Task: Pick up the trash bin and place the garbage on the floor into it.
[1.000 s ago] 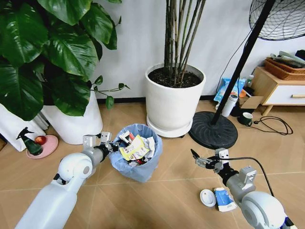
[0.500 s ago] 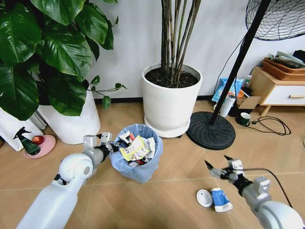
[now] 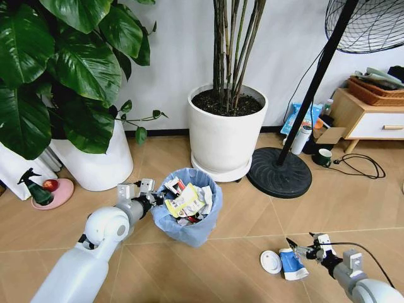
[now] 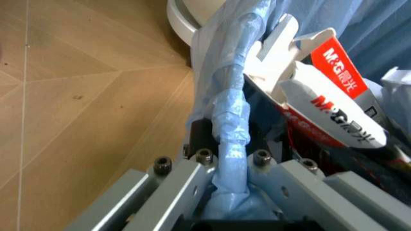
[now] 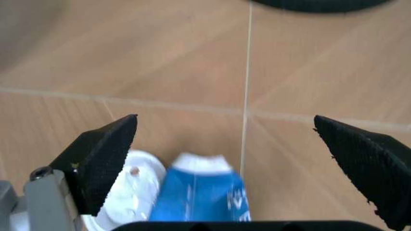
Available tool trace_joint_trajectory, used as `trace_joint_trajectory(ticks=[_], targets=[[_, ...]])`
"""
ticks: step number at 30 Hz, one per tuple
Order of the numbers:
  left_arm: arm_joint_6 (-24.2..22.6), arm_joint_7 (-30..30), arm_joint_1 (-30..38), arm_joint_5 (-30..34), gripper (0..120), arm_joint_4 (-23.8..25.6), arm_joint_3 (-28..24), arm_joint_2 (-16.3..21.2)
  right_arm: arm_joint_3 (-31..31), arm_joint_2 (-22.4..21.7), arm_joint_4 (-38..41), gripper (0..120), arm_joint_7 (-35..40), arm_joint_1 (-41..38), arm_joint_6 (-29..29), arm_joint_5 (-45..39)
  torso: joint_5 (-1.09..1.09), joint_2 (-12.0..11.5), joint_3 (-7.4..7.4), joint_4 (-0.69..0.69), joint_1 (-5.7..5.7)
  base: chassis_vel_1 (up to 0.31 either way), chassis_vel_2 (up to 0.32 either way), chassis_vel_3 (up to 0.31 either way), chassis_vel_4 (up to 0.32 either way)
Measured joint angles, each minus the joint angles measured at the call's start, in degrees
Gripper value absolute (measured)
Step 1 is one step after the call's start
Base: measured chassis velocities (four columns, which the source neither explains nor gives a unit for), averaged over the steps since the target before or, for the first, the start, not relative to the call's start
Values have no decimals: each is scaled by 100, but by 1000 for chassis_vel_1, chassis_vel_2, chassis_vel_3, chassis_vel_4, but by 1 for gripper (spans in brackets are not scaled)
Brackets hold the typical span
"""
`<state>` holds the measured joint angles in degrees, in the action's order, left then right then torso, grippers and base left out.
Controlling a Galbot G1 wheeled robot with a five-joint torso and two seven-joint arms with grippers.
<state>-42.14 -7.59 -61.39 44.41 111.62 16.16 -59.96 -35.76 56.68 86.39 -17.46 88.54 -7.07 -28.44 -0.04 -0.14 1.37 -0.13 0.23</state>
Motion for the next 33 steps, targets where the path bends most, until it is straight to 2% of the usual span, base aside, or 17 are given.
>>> trace_joint_trajectory(ticks=[13,16,19,20,24,26,28,30,33], targets=[[0,-2,-24,28,0,39,13,104,431,338,-1074,100,41,-573,105,154,0,0,0,1,0,0,0,0,0],[0,-3,-7,35,0,25,13,109,443,373,-1236,96,30,-631,122,160,-1,0,0,0,0,0,0,0,0],[0,-4,13,37,0,1,13,114,465,449,-1457,86,-3,-703,189,175,-2,0,0,0,0,0,0,0,0],[0,-4,13,37,0,1,13,114,465,449,-1457,86,-3,-703,189,175,-2,0,0,0,0,0,0,0,0],[0,-7,43,48,0,-7,15,134,492,589,-1679,66,-42,-796,258,211,-2,0,0,0,0,0,0,0,0],[0,-7,44,50,0,-7,15,135,494,609,-1698,63,-43,-807,268,214,-5,0,0,0,0,0,0,0,0],[0,-14,44,53,0,-6,19,139,495,638,-1712,51,-44,-823,283,217,0,0,-1,0,0,0,0,0,0],[0,-17,44,54,0,-4,20,140,494,639,-1711,48,-44,-825,285,218,-2,0,-1,1,0,0,0,0,0],[0,-25,42,56,0,5,25,141,492,655,-1710,34,-24,-830,302,235,0,0,0,-1,0,0,0,0,0]])
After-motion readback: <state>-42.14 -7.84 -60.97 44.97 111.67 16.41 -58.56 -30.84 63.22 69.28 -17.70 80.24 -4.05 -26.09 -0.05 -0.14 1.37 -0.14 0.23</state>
